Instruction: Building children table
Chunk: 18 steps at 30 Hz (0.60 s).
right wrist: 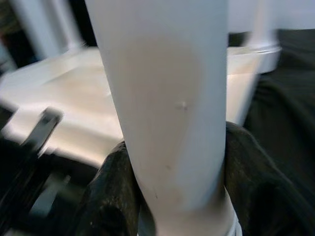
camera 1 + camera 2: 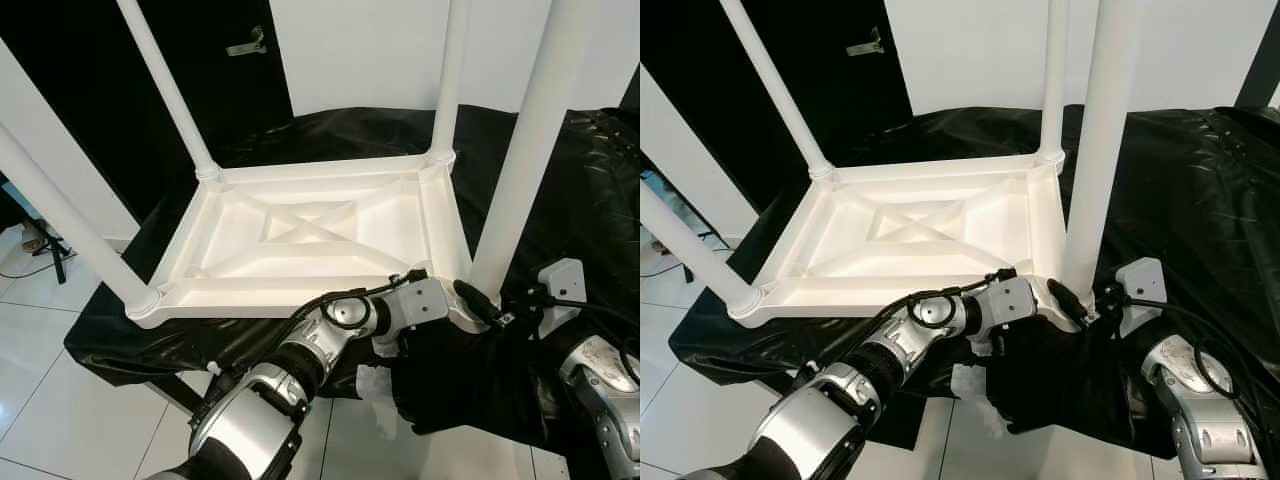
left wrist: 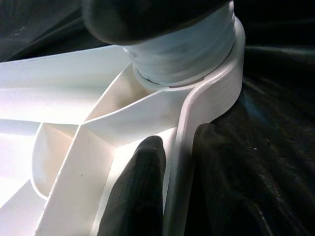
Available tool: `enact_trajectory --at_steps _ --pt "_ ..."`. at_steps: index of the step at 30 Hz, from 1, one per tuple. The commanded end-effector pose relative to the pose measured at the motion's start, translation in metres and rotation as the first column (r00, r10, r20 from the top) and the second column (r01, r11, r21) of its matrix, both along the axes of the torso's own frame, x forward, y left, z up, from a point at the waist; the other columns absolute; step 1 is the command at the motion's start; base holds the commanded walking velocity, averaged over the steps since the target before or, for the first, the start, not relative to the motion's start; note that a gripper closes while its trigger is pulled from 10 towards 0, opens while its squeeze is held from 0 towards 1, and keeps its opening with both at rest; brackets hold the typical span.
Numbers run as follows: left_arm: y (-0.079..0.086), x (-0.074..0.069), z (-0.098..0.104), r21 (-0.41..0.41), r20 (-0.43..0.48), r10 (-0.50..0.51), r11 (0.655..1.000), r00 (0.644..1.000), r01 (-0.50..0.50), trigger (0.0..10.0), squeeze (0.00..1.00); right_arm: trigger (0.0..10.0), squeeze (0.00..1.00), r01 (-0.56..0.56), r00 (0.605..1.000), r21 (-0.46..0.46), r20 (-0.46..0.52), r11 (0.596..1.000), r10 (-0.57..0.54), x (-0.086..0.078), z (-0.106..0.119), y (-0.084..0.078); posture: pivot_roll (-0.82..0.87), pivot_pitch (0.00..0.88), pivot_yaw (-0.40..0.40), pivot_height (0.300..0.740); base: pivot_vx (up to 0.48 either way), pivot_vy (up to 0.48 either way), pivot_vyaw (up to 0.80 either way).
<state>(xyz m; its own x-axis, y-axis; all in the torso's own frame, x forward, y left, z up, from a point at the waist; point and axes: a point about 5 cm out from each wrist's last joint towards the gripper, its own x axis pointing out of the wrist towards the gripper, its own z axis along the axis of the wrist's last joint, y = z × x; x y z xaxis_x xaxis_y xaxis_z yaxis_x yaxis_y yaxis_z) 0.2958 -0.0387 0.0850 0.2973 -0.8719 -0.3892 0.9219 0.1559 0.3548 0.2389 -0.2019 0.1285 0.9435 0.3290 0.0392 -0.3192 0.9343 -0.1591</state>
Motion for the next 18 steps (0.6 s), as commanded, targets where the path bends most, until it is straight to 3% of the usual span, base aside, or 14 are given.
enact_trajectory --at_steps 1,5,6,7,8,10,12,13,14,15,16,18 --pt "0.012 -0.015 -0.045 0.154 -0.085 0.147 0.979 0.985 -0.133 10.0 0.0 0.0 0.0 0.067 0.997 0.01 -0.041 0.998 -0.067 -0.001 -0.013 0.008 0.01 0.0 0.114 0.74 0.0 0.0 0.0" --pt "0.012 -0.015 -0.046 0.155 -0.084 0.147 0.979 0.986 -0.132 10.0 0.0 0.0 0.0 0.281 0.96 0.065 -0.035 0.958 -0.279 -0.009 -0.022 0.014 0.01 0.0 0.117 0.74 0.0 0.0 0.0" --pt "0.012 -0.015 -0.046 0.155 -0.084 0.147 0.979 0.986 -0.132 10.0 0.0 0.0 0.0 0.281 0.96 0.065 -0.035 0.958 -0.279 -0.009 -0.022 0.014 0.01 0.0 0.117 0.74 0.0 0.0 0.0" --pt "0.012 -0.015 -0.046 0.157 -0.084 0.144 0.979 0.986 -0.129 10.0 0.0 0.0 0.0 0.369 0.929 0.078 -0.025 0.926 -0.368 -0.013 -0.023 0.012 0.01 0.0 0.122 0.74 0.0 0.0 0.0" --pt "0.012 -0.015 -0.046 0.157 -0.084 0.144 0.979 0.986 -0.129 10.0 0.0 0.0 0.0 0.369 0.929 0.078 -0.025 0.926 -0.368 -0.013 -0.023 0.012 0.01 0.0 0.122 0.74 0.0 0.0 0.0" --pt "0.011 -0.017 -0.046 0.159 -0.085 0.135 0.98 0.987 -0.12 10.0 0.0 0.0 0.0 0.492 0.868 0.094 0.019 0.866 -0.496 -0.015 -0.019 0.007 0.0 0.0 0.126 0.74 0.0 0.0 0.0" --pt "0.011 -0.017 -0.046 0.16 -0.086 0.131 0.98 0.988 -0.117 10.0 0.0 0.0 0.0 0.522 0.849 0.1 0.039 0.847 -0.528 -0.014 -0.015 0.004 0.0 0.0 0.128 0.74 0.0 0.0 0.0" --pt "0.01 -0.018 -0.046 0.16 -0.087 0.129 0.981 0.988 -0.114 10.0 0.0 0.0 0.0 0.508 0.857 0.103 0.046 0.855 -0.514 -0.012 -0.013 0.005 0.0 0.0 0.128 0.74 0.0 0.0 0.0" --pt "0.01 -0.018 -0.046 0.16 -0.087 0.128 0.981 0.988 -0.113 10.0 0.0 4.2 0.0 0.483 0.871 0.102 0.047 0.87 -0.489 -0.011 -0.012 0.006 0.0 0.0 0.128 0.74 0.0 0.0 0.0" --pt "0.01 -0.018 -0.046 0.16 -0.087 0.128 0.981 0.988 -0.113 10.0 0.0 4.2 0.0 0.483 0.871 0.102 0.047 0.87 -0.489 -0.011 -0.012 0.006 0.0 0.0 0.128 0.74 0.0 0.0 0.0" --pt "0.01 -0.018 -0.046 0.16 -0.087 0.128 0.981 0.988 -0.112 10.0 0.0 10.0 0.0 0.449 0.889 0.092 0.048 0.889 -0.455 -0.01 -0.011 0.01 0.0 0.0 0.128 0.74 0.0 0.0 0.0" --pt "0.01 -0.018 -0.046 0.16 -0.087 0.127 0.981 0.988 -0.112 10.0 0.0 10.0 0.0 0.428 0.9 0.084 0.049 0.9 -0.432 -0.009 -0.011 0.012 0.0 0.0 0.128 0.74 0.0 0.0 0.0"
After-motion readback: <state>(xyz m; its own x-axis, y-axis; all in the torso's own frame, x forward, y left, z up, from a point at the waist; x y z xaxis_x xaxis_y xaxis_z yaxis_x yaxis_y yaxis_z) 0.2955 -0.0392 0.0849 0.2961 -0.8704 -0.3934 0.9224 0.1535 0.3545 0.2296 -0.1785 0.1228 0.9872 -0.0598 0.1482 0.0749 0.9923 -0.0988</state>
